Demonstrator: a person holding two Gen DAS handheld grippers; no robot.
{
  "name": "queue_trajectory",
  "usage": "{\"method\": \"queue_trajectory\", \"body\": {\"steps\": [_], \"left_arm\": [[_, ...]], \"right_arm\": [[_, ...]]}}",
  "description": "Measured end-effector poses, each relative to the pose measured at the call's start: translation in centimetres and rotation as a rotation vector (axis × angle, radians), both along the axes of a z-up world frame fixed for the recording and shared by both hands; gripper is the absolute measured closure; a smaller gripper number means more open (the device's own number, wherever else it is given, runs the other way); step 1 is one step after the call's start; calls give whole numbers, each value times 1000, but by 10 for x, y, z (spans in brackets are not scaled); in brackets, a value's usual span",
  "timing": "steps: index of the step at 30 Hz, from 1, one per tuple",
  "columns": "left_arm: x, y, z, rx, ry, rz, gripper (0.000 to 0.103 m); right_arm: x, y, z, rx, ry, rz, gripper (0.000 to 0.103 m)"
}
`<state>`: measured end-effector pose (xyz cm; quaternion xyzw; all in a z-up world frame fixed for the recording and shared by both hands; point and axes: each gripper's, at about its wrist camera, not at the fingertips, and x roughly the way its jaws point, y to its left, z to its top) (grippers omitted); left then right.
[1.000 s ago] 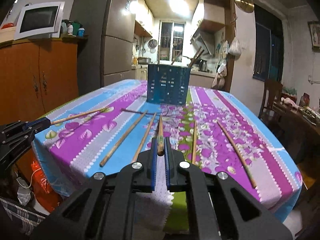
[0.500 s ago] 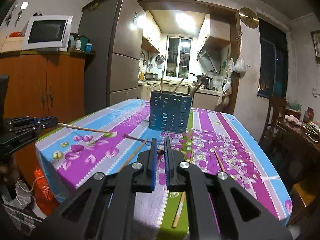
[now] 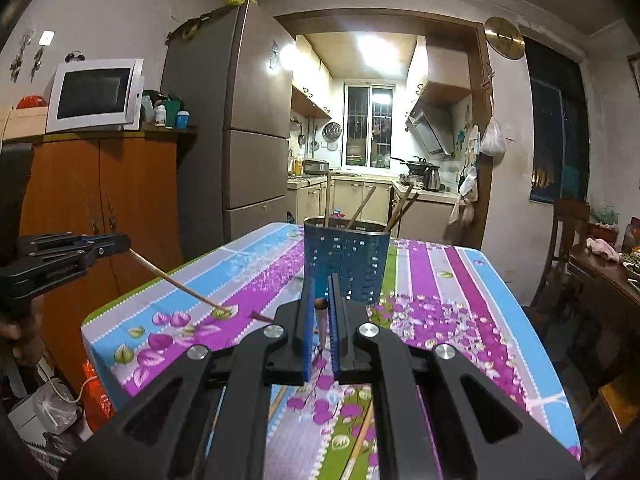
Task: Organize utensils
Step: 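Lift the right tool's chopstick to the blue holder while the left tool carries its chopstick there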
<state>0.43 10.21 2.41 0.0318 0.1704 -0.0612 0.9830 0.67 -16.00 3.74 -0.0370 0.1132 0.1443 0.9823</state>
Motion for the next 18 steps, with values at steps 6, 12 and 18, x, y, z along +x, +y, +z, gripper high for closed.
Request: {"method": "queue_trajectory", "body": {"steps": [6,12,18], "left_arm": [[10,-7,18,14,-33,-13,96],[16,-16,31,25,-57,-31,96],[20,-26,35,58,-65,-13,96]], "right_arm": [[18,-10,17,25,-5,8,98],[28,-17,28,60,3,25,98],[27,-17,34,64,3,41,98]]}}
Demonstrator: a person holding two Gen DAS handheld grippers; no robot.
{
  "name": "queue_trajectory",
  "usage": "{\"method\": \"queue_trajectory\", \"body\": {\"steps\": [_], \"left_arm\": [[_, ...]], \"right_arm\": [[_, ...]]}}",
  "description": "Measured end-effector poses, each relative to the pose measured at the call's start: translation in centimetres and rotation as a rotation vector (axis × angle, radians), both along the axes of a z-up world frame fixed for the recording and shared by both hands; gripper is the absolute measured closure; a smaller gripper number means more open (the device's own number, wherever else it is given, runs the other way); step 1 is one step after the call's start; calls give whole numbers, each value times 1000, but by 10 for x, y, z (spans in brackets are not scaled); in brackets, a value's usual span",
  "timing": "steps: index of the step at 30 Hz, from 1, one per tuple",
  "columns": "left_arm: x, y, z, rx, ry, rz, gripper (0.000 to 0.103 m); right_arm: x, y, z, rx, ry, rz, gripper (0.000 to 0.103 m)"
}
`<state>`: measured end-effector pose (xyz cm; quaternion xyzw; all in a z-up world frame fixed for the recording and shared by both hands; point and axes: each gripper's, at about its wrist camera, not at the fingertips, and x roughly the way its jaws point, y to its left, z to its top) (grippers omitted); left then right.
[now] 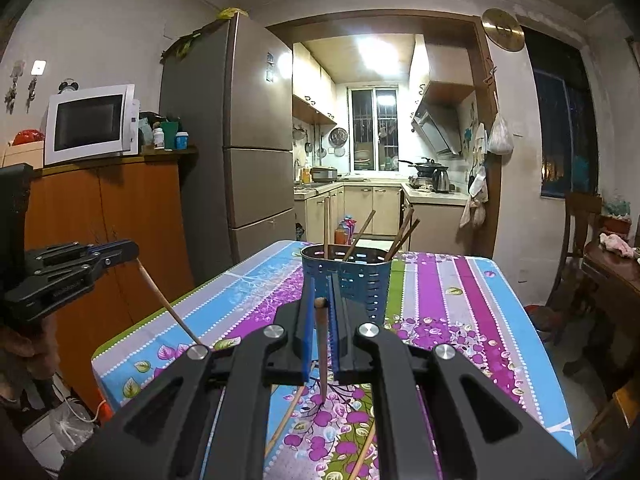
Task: Organize utensils
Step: 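Lift the right tool's chopstick to the blue holder while the left tool carries its chopstick there, then lower the right tool's chopstick into the holder and open while the left tool releases its chopstick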
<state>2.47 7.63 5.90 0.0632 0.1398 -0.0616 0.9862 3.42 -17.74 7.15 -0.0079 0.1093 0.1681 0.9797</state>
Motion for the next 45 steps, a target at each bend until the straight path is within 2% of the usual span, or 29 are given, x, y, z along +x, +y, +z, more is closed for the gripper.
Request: {"method": "queue_trajectory", "body": {"steps": [4,15,26,35,40,45], "left_arm": [[5,-4,3,18,2,15,96],[20,-10,6,127,-21,108,96],[35,-16,10,159,-23,119,96],[50,-24,21,184,-43,113,96],[73,-29,45,147,-68,71,96],[99,-41,92,81,-158,-21,96]], "right_arm": [[-1,3,5,-10,-11,6,98],[6,7,21,-40,-30,33,98],[19,10,44,-75,-71,42,98],[44,1,62,-51,-77,33,98],[68,-8,81,-26,-83,13,98],[96,-14,102,20,-98,-5,98]]}}
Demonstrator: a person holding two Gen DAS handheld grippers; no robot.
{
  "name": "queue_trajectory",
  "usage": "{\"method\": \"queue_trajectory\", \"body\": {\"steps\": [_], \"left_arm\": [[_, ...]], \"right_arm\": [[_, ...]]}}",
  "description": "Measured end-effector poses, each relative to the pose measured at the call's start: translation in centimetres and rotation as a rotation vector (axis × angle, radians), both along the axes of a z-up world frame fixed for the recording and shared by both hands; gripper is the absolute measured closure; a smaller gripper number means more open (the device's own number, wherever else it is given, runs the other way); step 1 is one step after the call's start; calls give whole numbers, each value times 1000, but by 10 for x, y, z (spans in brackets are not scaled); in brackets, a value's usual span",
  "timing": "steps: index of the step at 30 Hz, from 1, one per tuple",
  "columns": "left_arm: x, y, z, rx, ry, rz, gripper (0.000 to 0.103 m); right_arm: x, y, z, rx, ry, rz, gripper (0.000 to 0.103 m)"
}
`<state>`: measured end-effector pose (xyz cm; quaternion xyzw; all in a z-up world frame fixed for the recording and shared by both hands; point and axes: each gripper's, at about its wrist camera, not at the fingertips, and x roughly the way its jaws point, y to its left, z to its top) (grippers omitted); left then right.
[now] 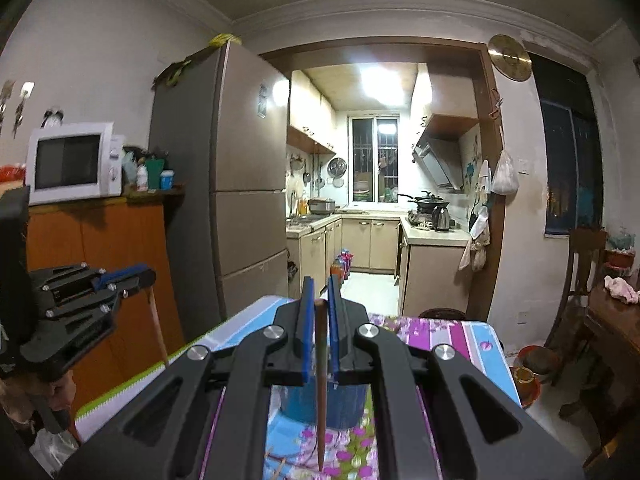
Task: Organize utensils
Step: 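Lower the right tool's chopstick into the holder and open while the left tool releases its chopstick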
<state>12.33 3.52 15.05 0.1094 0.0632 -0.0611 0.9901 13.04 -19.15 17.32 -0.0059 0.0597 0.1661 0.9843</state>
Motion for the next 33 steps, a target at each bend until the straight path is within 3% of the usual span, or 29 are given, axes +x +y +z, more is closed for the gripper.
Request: {"method": "queue_trajectory", "body": {"steps": [6,11,17,22,28,33], "left_arm": [[43,-11,52,-128,-87,-90,96],[78,-21,67,-207,-153,-128,96],[136,-30,38,-260,-124,-151,96],[174,-27,0,-279,-42,-132,96],[202,-19,-46,-292,54,-102,96],[207,-9,-73,-286,101,-64,96]], "right_arm": [[38,-8,30,75,-48,-29,98],[72,-20,45,164,-95,-72,98],[120,-28,27,232,-77,-128,98],[158,-37,-8,306,17,-144,98],[184,-40,-55,348,150,-143,98],[189,-38,-75,331,215,-150,97]]}}
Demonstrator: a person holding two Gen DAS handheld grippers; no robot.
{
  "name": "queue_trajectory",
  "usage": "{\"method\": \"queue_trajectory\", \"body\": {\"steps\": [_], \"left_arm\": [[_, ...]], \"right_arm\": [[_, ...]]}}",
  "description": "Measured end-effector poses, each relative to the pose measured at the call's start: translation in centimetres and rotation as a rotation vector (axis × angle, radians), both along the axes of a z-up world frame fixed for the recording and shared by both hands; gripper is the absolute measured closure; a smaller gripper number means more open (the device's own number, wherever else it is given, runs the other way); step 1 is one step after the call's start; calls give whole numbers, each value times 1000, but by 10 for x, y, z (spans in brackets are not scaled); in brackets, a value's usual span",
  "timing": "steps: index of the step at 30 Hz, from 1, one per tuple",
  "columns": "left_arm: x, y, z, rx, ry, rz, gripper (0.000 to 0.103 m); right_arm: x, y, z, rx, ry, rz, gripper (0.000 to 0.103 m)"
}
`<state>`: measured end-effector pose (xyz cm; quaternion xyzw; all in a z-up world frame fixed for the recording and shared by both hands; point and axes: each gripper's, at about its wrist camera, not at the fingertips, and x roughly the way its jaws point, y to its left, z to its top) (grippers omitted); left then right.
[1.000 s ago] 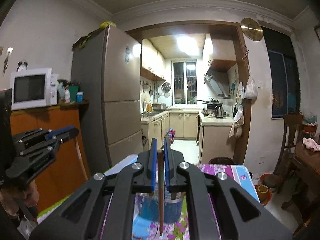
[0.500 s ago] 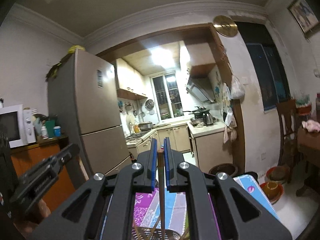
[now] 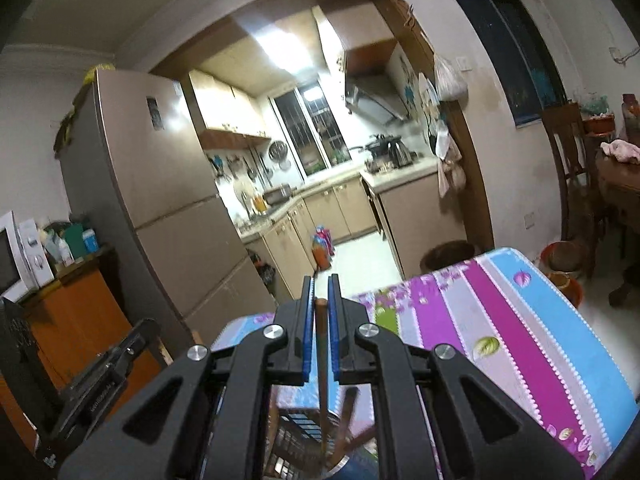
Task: Organize utensils
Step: 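Lower the right tool's chopstick into the holder and open while the left tool releases its chopstick, then move both open tools back over the remaining chopsticks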
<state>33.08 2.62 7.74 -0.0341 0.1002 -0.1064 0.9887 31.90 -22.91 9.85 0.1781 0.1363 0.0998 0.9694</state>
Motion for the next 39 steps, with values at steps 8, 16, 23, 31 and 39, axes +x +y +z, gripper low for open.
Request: {"method": "queue_trajectory", "body": {"steps": [8,16,23,31,39], "left_arm": [[-29,37,24,-94,-56,46,92],[-127,99,85,-125,-243,127,74],[-211,128,79,23,-260,193,65],[-280,117,6,230,-104,184,55],[-329,59,-92,473,38,45,55]], "right_arm": [[-35,-30,23,-69,-65,-88,86],[-134,-94,60,-164,-222,-195,71],[-234,-143,54,-273,-222,-294,56],[-313,-141,8,-416,-120,-339,35],[-340,-101,-79,-588,67,-338,34]]}}
